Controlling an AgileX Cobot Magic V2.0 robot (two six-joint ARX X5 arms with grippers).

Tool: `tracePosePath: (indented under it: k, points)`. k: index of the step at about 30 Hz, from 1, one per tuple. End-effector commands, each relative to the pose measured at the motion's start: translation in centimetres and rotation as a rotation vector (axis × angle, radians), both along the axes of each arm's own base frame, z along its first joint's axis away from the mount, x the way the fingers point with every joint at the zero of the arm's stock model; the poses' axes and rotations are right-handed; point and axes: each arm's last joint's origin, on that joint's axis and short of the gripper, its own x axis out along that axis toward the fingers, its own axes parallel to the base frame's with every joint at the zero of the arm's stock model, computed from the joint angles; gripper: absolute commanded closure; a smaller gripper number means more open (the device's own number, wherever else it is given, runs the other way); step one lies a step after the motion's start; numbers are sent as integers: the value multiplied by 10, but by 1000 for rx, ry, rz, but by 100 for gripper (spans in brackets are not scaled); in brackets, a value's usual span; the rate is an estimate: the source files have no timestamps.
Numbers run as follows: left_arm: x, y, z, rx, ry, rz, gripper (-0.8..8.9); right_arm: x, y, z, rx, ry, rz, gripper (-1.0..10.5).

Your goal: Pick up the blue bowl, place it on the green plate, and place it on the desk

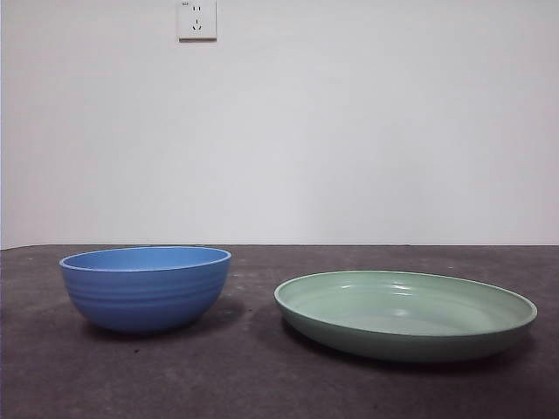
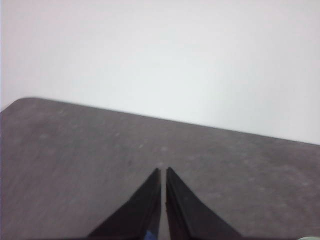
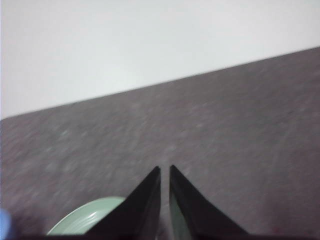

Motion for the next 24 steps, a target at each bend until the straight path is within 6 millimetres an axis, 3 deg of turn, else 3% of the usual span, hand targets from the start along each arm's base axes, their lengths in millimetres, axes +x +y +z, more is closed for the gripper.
tracePosePath:
  k: [1, 7, 13, 18, 24]
  points:
    - [5, -2, 25, -7, 22, -52, 796, 6, 2, 20, 6, 48, 63, 921]
    - [26, -7, 61, 5, 145, -186, 796, 19, 5, 55, -6, 155, 215, 921]
    - [55, -15, 82, -30, 294, -384, 796, 31, 9, 86, 27, 210, 388, 922]
    - [75, -22, 89, -39, 393, -519, 795, 42, 13, 96, 48, 242, 509, 922]
    - [89, -29, 83, -19, 446, -604, 794, 52, 15, 91, 56, 296, 567, 921]
